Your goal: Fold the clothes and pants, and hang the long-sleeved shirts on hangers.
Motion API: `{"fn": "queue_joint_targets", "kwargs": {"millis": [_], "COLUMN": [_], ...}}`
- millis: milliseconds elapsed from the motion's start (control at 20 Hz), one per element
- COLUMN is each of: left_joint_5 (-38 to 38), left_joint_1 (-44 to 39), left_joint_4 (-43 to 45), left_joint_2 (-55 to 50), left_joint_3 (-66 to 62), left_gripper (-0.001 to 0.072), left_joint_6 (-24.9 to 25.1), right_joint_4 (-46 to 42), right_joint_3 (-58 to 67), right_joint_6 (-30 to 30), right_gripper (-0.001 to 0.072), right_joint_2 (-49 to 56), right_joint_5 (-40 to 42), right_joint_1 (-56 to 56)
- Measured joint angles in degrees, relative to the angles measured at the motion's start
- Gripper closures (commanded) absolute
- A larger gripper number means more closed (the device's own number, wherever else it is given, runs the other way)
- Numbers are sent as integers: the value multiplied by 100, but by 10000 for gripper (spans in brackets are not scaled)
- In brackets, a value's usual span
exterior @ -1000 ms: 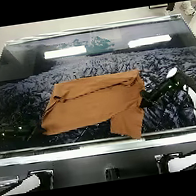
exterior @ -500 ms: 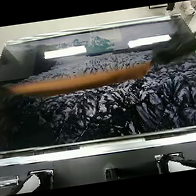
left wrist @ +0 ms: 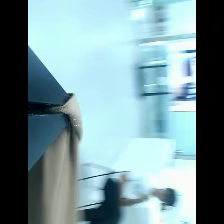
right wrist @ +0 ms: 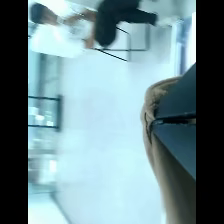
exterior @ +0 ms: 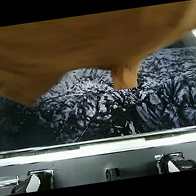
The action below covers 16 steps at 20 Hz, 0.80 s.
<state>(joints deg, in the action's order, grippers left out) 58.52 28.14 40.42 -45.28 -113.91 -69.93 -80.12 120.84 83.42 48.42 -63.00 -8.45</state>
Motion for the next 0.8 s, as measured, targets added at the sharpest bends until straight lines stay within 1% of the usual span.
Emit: {"fn": "queue_joint_targets", "kwargs": {"millis": [100,250,350,450,550,650,750,800], "left_joint_5": [-236,-361,-361,-184,387,1207,1770,1838], "left_joint_1": [0,0,4,15,48,39,-173,-348], "left_joint_4": [-26,17,59,157,190,275,520,750], "left_joint_2": [278,476,503,444,293,68,-127,-203], "left_joint_3": [-87,-142,-157,-160,-15,496,1523,2153], "left_gripper": [686,687,687,689,690,690,690,690], "left_joint_6": [-66,-291,-380,-446,-551,-673,-748,-778], "right_joint_4": [-153,-332,-404,-444,-487,-463,-247,-87], "right_joint_3": [37,50,61,61,44,-240,-1043,-1637], "right_joint_6": [129,304,372,474,588,684,688,684], "right_gripper": [679,679,679,679,680,681,681,681], "right_joint_2": [-352,-612,-678,-645,-455,-33,549,881], "right_joint_5": [72,96,140,57,-452,-1436,-2382,-2640], "right_joint_1": [0,0,0,0,0,0,4,13]}}
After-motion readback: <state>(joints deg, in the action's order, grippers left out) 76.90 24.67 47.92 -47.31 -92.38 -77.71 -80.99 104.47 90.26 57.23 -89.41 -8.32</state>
